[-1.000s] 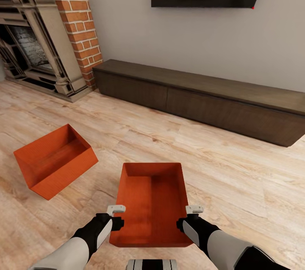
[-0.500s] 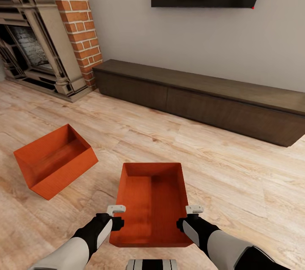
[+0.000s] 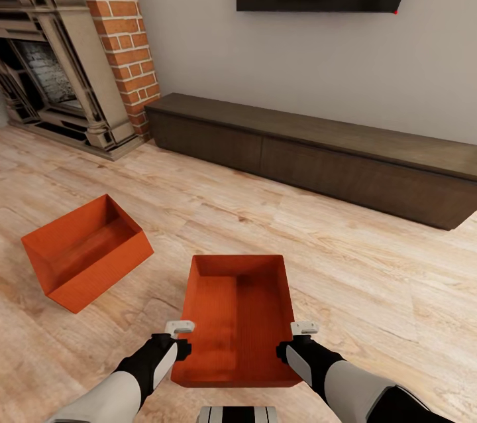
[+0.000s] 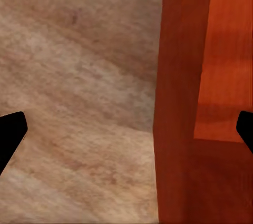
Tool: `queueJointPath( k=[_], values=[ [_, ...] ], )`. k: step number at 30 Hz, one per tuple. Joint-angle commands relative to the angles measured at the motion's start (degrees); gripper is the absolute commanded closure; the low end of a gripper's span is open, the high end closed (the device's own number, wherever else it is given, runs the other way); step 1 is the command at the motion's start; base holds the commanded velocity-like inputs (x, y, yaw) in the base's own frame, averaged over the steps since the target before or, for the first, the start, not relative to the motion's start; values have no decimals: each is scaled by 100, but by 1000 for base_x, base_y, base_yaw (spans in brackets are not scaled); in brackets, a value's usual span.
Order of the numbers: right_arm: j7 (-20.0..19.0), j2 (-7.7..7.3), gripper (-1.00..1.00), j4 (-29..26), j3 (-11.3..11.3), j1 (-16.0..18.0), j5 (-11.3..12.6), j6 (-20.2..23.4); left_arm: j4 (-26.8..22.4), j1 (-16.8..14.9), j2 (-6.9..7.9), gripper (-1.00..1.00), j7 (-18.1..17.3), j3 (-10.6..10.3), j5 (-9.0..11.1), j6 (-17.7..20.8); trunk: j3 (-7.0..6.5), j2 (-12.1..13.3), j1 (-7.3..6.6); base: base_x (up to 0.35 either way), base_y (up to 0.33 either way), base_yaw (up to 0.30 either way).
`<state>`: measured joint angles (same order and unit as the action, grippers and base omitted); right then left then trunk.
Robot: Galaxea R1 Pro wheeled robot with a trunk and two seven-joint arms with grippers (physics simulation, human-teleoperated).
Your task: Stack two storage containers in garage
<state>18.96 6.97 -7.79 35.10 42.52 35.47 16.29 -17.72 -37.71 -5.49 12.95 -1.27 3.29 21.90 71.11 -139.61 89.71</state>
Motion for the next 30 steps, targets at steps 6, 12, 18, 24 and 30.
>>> queueJointPath(
  k=[6,12,18,24,30],
  values=[
    [33,-2,-100,-15,47,2,39,35,-24,0,2,-100,121,-14,40,23,4,-2,-1,0,0,0],
    [31,-2,-100,-64,47,2,39,33,-40,0,1,-100,73,-14,36,1,4,-2,-1,0,0,0],
    [29,-2,-100,-97,43,2,39,36,-26,0,-7,-100,68,-14,32,-2,4,-2,-1,0,0,0],
    [31,-2,-100,-100,45,2,39,41,-7,0,-13,-100,68,-14,32,-2,4,-2,-1,0,0,0],
    [31,-2,-100,-100,45,2,39,41,1,0,-22,-100,68,-11,32,-7,4,-2,-1,0,0,0]
  ],
)
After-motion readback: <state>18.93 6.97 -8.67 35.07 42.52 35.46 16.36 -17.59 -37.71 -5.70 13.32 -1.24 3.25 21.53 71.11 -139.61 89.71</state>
